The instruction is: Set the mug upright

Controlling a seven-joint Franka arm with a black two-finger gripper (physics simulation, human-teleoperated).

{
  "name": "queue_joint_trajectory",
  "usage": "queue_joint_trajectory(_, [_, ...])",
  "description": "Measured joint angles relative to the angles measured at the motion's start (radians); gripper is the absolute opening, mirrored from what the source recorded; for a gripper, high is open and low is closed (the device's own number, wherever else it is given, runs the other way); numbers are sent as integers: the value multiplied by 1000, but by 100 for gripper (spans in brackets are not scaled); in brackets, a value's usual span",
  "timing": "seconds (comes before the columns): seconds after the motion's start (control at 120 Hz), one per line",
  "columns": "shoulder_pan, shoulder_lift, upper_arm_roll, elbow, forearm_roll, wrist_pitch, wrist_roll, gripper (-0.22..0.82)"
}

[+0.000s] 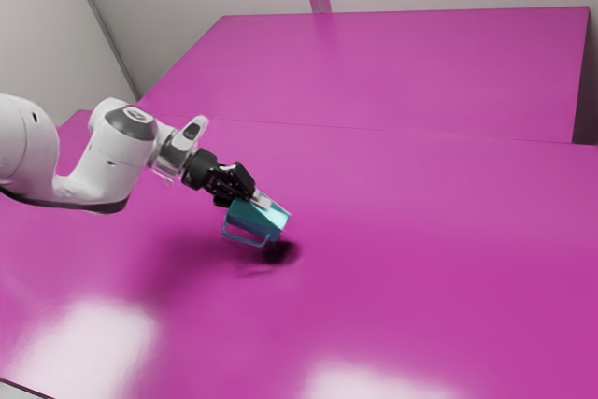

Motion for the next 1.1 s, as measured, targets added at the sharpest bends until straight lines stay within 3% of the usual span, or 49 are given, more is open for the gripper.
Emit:
queue_joint_trajectory(0.283, [-28, -106, -44, 106, 481, 80, -79, -15])
queue_joint_trajectory(0.542, [-53, -100, -66, 131, 914, 120, -196, -15])
queue_joint_trajectory(0.808, [-73, -180, -84, -26, 1060, 172, -331, -17])
queue_joint_trajectory(1.1, [-85, -160, -88, -96, 1093, 303, -448, -17])
